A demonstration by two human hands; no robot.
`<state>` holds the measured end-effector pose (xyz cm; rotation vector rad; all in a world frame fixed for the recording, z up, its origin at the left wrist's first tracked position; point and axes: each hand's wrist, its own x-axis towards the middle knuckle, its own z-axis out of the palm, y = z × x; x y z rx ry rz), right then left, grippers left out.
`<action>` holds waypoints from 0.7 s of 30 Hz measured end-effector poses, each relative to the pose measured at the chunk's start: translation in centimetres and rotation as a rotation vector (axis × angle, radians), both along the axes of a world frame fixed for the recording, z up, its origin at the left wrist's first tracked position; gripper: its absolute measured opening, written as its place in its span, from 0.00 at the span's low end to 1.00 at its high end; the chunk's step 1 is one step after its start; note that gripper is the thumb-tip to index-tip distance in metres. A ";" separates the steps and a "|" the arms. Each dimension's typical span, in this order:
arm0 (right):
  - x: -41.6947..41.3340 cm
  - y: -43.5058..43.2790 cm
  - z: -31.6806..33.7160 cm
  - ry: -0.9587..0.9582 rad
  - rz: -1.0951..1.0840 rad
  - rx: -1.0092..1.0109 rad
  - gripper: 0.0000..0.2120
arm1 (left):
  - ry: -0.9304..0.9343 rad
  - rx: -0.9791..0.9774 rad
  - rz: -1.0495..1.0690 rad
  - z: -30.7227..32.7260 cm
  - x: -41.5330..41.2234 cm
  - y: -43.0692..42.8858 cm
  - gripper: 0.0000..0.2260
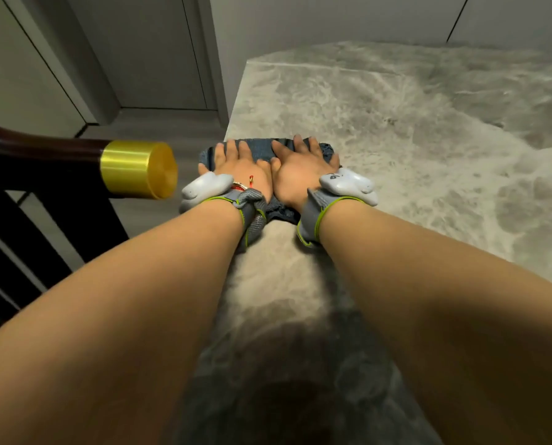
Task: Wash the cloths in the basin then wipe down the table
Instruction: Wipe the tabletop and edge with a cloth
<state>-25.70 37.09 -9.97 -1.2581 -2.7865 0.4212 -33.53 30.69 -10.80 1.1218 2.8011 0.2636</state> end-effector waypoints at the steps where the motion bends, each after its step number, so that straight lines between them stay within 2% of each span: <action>1: -0.1 0.1 0.0 0.004 -0.008 -0.003 0.23 | -0.009 -0.006 0.000 0.0 -0.2 0.2 0.25; 4: -0.1 -0.4 -0.2 0.122 -0.064 0.079 0.27 | -0.011 -0.008 0.014 0.1 -0.5 0.3 0.25; 6: 0.2 -0.8 -0.3 0.132 -0.046 0.113 0.26 | -0.037 -0.033 0.027 0.1 -0.3 -0.1 0.26; 8: 1.2 -1.4 -0.3 0.084 -0.019 0.074 0.24 | -0.060 -0.032 0.027 -0.1 0.7 -1.0 0.26; 13: 3.9 -5.2 -0.2 0.002 -0.008 -0.017 0.25 | -0.071 -0.015 0.021 0.0 3.8 -5.4 0.26; 21: 11.8 -17.8 -0.6 -0.043 -0.063 -0.015 0.26 | -0.088 -0.050 -0.025 0.6 11.7 -17.9 0.26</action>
